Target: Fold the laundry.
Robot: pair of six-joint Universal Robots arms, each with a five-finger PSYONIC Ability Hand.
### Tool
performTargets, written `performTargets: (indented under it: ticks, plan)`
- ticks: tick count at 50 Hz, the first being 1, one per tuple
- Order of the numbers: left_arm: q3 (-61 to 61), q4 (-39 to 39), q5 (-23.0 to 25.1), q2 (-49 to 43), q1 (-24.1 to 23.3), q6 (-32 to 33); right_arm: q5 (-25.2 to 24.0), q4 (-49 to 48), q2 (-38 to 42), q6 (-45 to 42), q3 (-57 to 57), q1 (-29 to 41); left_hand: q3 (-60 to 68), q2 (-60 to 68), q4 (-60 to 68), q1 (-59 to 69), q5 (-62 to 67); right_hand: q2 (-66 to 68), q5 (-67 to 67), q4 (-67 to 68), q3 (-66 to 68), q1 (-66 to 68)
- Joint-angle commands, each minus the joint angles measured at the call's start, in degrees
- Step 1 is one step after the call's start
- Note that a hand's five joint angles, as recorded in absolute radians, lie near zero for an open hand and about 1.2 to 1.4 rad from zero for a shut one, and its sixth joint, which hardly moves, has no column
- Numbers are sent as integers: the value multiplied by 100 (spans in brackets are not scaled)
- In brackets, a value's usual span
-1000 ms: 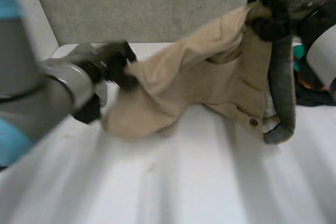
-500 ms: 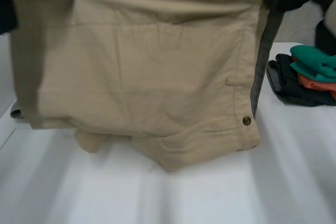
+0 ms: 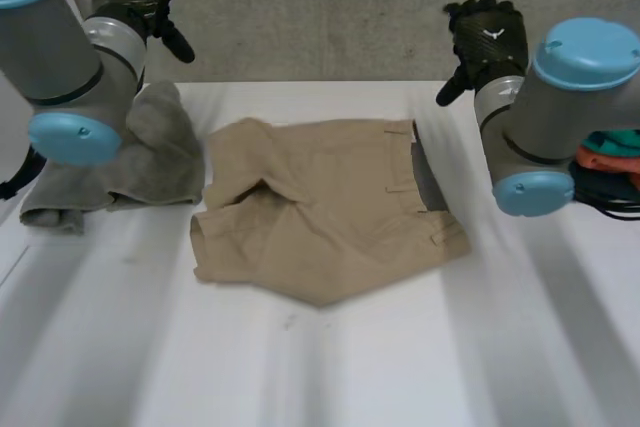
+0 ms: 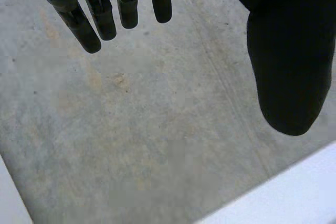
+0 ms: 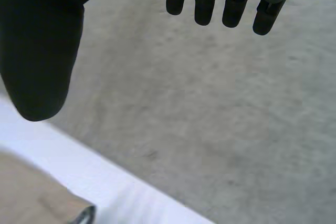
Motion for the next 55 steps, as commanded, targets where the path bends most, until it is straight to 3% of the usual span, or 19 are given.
performTargets:
  ticks: [1,6,12,17,22,26,30,35,41,52,55]
  plan:
    - [-2519,-375,264,1506,-213,216,-1508,1410,-1546,-1040,1563,-250,1687,1681,1702,1749,1575,-199,-266,-163,-196,-272]
    - [-4110,-972,677,2175,-424,260,-2247,2377,-2294,-1954,2636,-602,3167,3162,3182,3230,3055,1481,1415,1517,1484,1408]
    - [-5403,-1517,1107,2457,-635,208,-2608,2975,-2611,-2658,3681,-1032,5270,5264,5285,5332,5158,3145,3079,3181,3148,3072]
    - [-5721,-1693,1222,2220,-732,216,-2837,2977,-2375,-2922,4183,-1191,5022,5016,5037,5084,4909,3821,3755,3857,3824,3749]
    - [-5414,-1536,1135,1693,-688,234,-3004,2389,-1777,-2897,4123,-1130,3255,3250,3270,3317,3143,3705,3638,3740,3707,3632]
    - [-5001,-1316,959,1297,-591,216,-2978,1598,-1364,-2554,3868,-1007,3271,3265,3286,3333,3158,2881,2814,2917,2884,2808]
    - [-4614,-930,705,990,-582,269,-2925,939,-1091,-2194,3683,-866,2986,2980,3001,3048,2874,1082,1016,1118,1085,1010]
    - [-4114,-455,266,551,-574,575,-2689,332,-731,-2018,3368,-699,2062,2057,2078,2125,1950,1046,979,1081,1048,973]
    - [-3613,-138,115,243,-582,919,-2424,-47,-493,-2008,3077,-488,1909,1903,1924,1971,1796,1181,1114,1216,1183,1108]
    - [-2180,-103,-8,-909,-582,1754,-1959,-196,561,-2140,2005,-312,1689,1684,1704,1751,1577,2777,2710,2813,2780,2704]
    - [-1942,-112,-8,-1129,-617,1921,-1844,-240,676,-2123,1864,-286,2829,2823,2844,2891,2716,5293,5226,5328,5295,5220]
